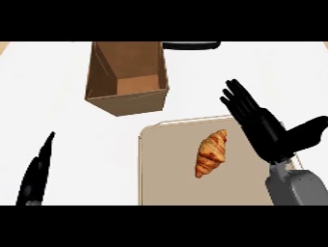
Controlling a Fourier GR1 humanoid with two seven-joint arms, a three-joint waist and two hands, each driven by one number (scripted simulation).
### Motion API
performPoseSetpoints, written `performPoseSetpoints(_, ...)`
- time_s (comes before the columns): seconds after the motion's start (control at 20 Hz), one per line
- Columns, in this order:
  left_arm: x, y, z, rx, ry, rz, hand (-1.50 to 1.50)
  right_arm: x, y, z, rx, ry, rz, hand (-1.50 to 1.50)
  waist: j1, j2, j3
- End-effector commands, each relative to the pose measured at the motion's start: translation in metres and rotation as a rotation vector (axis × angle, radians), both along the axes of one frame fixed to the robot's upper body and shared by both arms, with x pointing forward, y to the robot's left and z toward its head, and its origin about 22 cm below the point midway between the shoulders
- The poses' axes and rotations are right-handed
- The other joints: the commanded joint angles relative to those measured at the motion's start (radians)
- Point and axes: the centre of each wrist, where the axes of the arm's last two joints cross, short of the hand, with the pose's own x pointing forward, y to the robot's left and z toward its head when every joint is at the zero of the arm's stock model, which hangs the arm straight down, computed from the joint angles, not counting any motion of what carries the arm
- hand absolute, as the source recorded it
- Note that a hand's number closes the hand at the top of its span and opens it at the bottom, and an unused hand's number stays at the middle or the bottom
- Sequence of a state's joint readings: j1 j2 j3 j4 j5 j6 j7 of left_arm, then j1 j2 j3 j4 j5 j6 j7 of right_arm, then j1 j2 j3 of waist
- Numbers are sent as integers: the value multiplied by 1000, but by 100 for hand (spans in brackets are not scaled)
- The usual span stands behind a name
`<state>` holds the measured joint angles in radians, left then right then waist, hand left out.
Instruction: Pick the croissant from the tray and place it in the cardboard box
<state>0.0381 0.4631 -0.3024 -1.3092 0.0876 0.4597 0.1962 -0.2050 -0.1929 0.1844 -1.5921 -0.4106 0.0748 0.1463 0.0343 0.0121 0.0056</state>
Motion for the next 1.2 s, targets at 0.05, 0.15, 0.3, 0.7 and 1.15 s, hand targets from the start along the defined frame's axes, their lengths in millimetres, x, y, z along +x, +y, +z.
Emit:
performPoseSetpoints(0.05, -13, 13, 40, 51, -56, 35, 0, 2, -1, -8, -130, 36, -111, -150, -33, -17, -8)
performPoseSetpoints(0.15, -60, 20, 65, 86, -29, 62, 0, 0, -24, -11, -268, 76, -172, -150, -71, -42, -11)
performPoseSetpoints(0.3, -108, 39, 64, 166, 167, 115, 0, 3, -38, 1, -725, 0, 8, -150, -24, -82, -54)
performPoseSetpoints(0.7, -86, 50, 94, 226, -49, 97, 0, -13, -29, -16, -767, -38, -137, -150, -159, -55, -15)
performPoseSetpoints(1.15, -88, 62, 98, 265, -59, 83, 0, -10, -40, -4, -1191, -102, 29, -150, -149, -44, -25)
